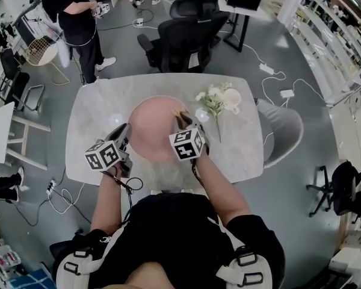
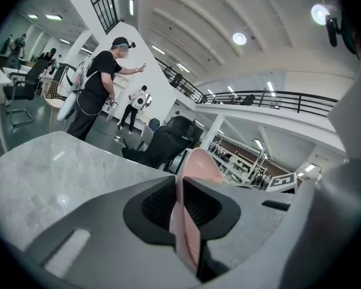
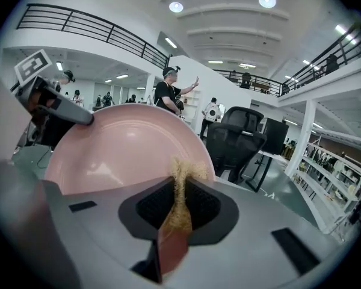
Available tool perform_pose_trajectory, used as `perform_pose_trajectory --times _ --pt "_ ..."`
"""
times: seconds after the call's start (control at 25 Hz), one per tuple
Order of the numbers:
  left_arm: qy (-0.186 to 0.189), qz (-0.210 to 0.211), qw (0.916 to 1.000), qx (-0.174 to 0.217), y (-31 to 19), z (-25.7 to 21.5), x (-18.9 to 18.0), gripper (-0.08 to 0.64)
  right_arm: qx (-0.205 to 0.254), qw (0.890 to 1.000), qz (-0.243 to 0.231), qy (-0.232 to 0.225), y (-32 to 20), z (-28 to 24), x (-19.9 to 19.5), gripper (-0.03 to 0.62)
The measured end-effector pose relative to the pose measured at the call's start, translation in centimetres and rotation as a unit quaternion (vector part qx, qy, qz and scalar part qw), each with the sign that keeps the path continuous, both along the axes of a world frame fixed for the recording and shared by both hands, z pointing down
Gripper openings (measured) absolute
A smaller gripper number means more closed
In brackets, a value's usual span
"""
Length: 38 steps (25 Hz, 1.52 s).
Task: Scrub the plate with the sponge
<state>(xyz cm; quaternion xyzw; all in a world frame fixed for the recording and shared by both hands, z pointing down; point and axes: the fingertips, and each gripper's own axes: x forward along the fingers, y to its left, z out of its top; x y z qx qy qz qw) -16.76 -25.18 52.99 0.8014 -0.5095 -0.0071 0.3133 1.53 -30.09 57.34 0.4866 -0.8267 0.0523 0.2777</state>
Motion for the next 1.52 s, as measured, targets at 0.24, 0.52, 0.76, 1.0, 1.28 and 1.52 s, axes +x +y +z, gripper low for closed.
perform_pose_trajectory --times 0.24,0.52,0.76,1.0,1.28,1.52 --pt "0.012 -0.034 0.9993 -0.012 -0.6 1.1 -1.7 0.037 -0.044 0.995 -0.077 0.035 2.7 2.8 -2.0 0.052" --pt "0.014 -0.061 0.9979 -0.013 -0.5 0.8 -3.0 0.037 -0.09 0.983 -0.154 0.029 6.6 4.0 -5.6 0.052" --pt "0.016 -0.05 0.9985 -0.019 -0.3 1.3 -2.1 0.037 -0.108 0.966 -0.232 0.024 9.7 3.7 -9.8 0.054" --pt "0.012 -0.006 0.9996 -0.024 0.3 1.8 0.6 0.038 -0.091 0.964 -0.249 0.025 9.2 2.6 -11.4 0.054" --pt "-0.013 0.027 0.9993 -0.02 0.9 1.8 2.4 0.038 -0.043 0.974 -0.223 0.022 5.9 0.6 -10.4 0.052" --pt "-0.013 0.033 0.9992 -0.019 1.1 1.4 2.6 0.038 -0.009 0.981 -0.194 0.028 3.0 -1.0 -8.8 0.052"
